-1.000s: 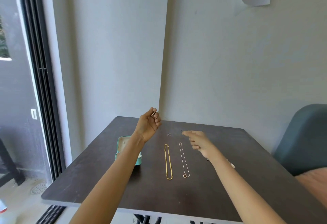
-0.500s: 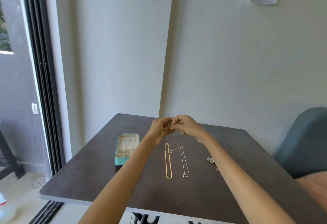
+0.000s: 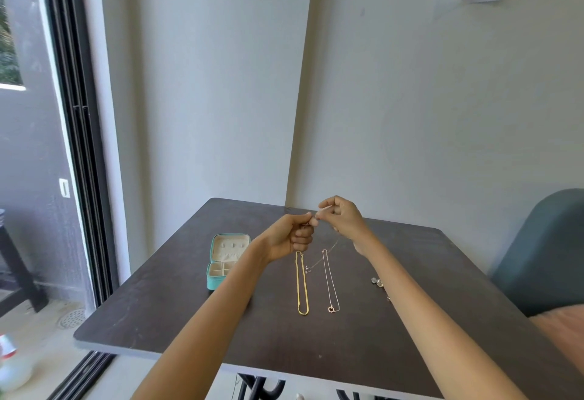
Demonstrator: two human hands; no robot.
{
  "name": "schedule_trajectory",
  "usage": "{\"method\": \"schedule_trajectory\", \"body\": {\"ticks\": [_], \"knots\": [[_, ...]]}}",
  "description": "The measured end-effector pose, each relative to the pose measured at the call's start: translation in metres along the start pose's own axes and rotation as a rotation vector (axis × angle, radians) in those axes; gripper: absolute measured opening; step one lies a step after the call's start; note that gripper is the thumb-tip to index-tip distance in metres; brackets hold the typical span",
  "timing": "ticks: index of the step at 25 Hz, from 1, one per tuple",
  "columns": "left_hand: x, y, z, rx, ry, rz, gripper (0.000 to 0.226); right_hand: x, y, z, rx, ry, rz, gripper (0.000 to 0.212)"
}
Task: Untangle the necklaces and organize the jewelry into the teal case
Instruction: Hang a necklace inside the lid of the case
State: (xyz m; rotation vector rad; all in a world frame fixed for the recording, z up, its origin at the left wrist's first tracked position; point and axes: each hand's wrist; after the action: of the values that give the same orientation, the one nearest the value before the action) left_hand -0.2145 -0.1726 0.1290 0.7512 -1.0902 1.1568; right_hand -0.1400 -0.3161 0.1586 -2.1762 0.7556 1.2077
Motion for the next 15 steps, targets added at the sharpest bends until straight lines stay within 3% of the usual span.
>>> {"method": "schedule_trajectory", "body": {"ticks": [3,9,12,15], "knots": [[0.0,0.0,0.0,-0.009,0.2,0.097,0.033,0.02,0.005,0.006,-0.045,-0.075,0.039,0.002],[-0.002,-0.002,-0.008,0.106,0.445,0.311,0.039,0.058,0.019,0.023,-0.109,-0.084,0.087,0.013],[-0.007,-0.002,-0.012,0.115,0.512,0.385,0.04,0.062,0.02,0.034,-0.148,-0.003,0.102,0.026],[-0.015,-0.002,-0.014,0.19,0.431,0.378,0.034,0.058,0.02,0.039,-0.188,0.2,0.082,0.025]]}}
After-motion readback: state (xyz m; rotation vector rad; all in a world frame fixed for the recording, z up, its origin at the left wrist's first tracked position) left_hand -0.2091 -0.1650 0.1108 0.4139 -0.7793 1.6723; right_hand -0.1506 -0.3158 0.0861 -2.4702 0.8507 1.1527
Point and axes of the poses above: each hand's wrist, its own y-axis away from the middle knuckle, its own z-axis out of the palm, x = y × z, and after that the axes turned 13 degrees about -x, right-handed
